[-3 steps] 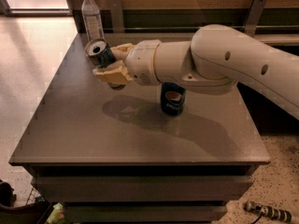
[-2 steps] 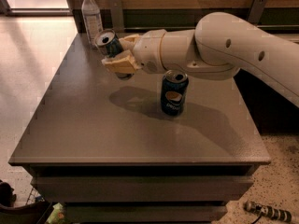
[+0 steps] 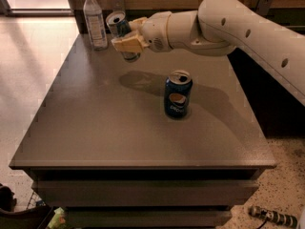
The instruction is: Move redbull can near blue plastic bottle
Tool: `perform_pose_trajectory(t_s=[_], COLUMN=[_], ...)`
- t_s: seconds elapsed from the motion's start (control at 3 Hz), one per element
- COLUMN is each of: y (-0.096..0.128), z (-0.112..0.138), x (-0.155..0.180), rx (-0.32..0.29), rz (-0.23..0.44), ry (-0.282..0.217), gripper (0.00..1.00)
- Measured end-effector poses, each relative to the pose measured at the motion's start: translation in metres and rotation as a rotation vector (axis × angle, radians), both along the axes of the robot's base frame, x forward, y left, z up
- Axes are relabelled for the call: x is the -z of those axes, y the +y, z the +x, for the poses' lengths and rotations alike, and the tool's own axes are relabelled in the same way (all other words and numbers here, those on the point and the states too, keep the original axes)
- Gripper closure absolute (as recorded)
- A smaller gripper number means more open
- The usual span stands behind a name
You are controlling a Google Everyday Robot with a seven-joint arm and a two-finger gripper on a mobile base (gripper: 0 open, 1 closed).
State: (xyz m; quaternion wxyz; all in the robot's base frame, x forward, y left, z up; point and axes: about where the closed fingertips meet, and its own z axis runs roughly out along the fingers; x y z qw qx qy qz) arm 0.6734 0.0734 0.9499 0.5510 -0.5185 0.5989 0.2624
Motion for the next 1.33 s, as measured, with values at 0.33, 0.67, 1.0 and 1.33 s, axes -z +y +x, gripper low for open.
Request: perform_pose_trajectory(t_s=[0.33,0.67,1.0,1.33], y=[0.005,0.007,0.011,0.022], z=[0.028,0.046,0.056,0.073], x=[0.004,0.014,0.024,0.033], rx=[0.021,0.061,0.117,0.179], rz=[0.038,0.061,0.09,0.145], ry=[0.049,0.093,0.121,0.139], gripper=[1.0,1.0,1.0,1.0])
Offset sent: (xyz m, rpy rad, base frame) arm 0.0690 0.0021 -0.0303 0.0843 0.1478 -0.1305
